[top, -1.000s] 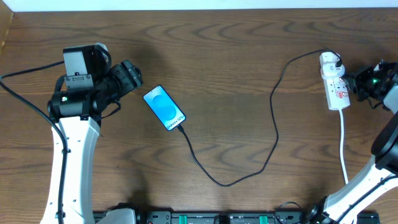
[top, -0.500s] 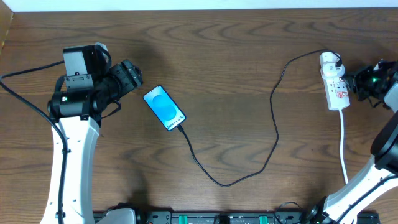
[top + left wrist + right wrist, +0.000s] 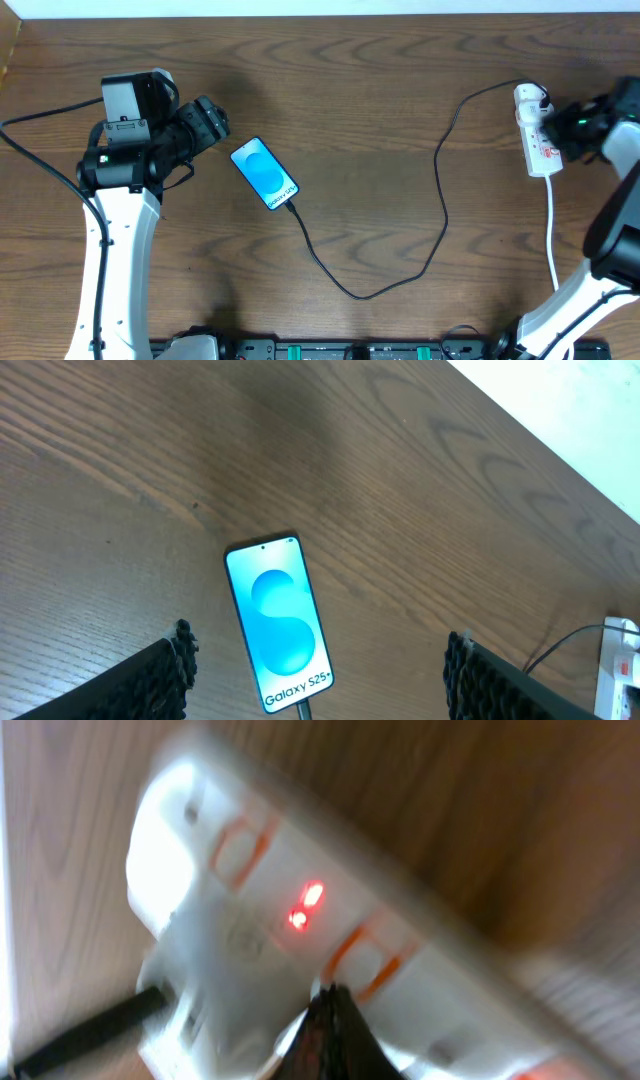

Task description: Plug charger to phone and switch on socket

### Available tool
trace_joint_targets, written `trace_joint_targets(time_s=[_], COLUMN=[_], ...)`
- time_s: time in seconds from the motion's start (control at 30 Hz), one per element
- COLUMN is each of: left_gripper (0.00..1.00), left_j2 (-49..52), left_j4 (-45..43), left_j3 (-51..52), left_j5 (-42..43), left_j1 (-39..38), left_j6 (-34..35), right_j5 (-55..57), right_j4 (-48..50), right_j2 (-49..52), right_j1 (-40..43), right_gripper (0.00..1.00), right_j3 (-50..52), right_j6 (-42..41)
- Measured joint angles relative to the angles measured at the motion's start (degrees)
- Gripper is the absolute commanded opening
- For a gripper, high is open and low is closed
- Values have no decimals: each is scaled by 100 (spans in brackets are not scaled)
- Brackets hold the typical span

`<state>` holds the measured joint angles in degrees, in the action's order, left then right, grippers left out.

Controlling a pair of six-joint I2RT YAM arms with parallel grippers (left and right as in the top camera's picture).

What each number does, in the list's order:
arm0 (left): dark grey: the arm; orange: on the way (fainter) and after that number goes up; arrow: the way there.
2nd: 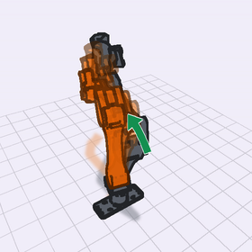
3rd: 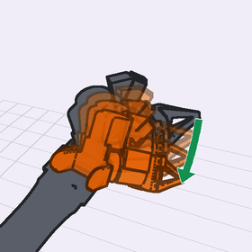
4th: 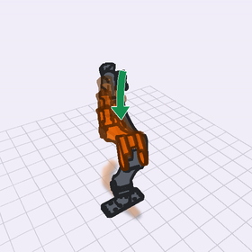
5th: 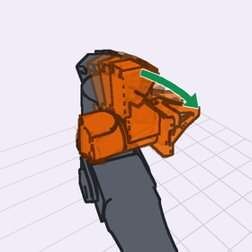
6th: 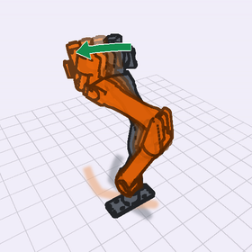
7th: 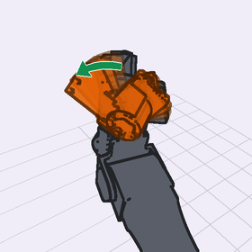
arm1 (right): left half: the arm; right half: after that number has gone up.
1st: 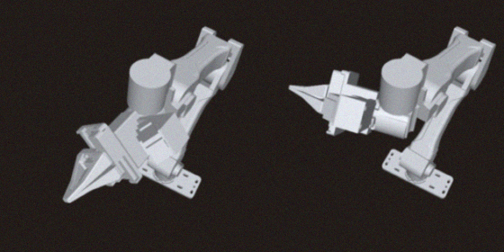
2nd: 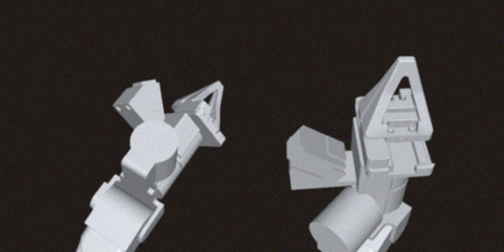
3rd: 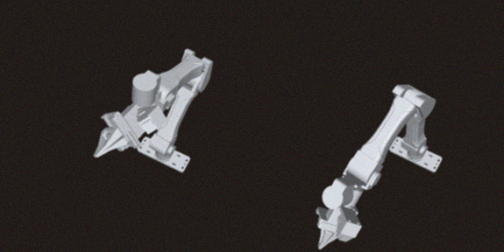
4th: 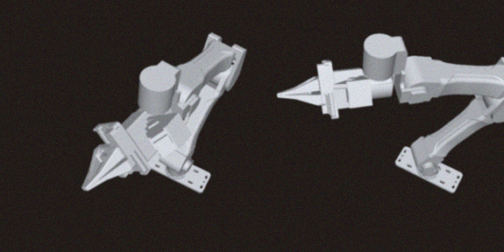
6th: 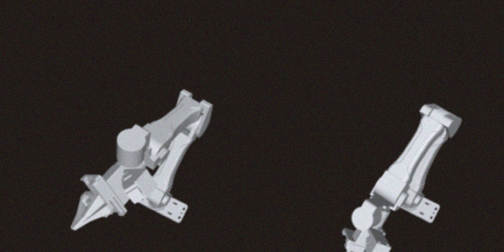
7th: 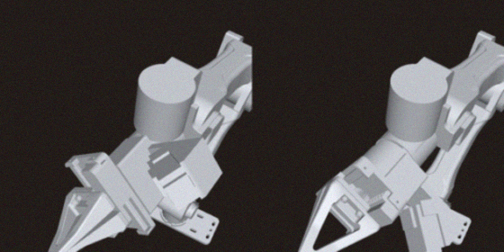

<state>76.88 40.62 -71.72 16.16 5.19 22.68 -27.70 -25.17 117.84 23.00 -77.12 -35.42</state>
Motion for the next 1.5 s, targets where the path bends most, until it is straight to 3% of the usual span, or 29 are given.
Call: trace_joint_targets(time_s=[0.1, 0.7, 0.9, 1.13, 1.5], left_gripper=[81, 80, 81, 80, 80], left_j2=[0, -2, -2, -2, -2], left_j4=[0, -4, -4, -7, -4], left_j3=[0, 0, 0, 0, 0], left_j5=[0, -2, -2, -2, -2], left_j1=[0, 4, 4, 4, 4], left_j6=[0, -2, -2, -2, -2], right_j5=[-133, -793, -1032, -1027, -1040], right_j4=[205, 542, 511, 173, -175], right_j2=[144, 138, -184, -1641, -1777], right_j1=[-704, -444, -63, 855, 874], right_gripper=[1, 1, 1, 1, 1], right_j3=[105, 157, 214, 216, 216], right_j6=[-164, -461, -188, 245, 938])
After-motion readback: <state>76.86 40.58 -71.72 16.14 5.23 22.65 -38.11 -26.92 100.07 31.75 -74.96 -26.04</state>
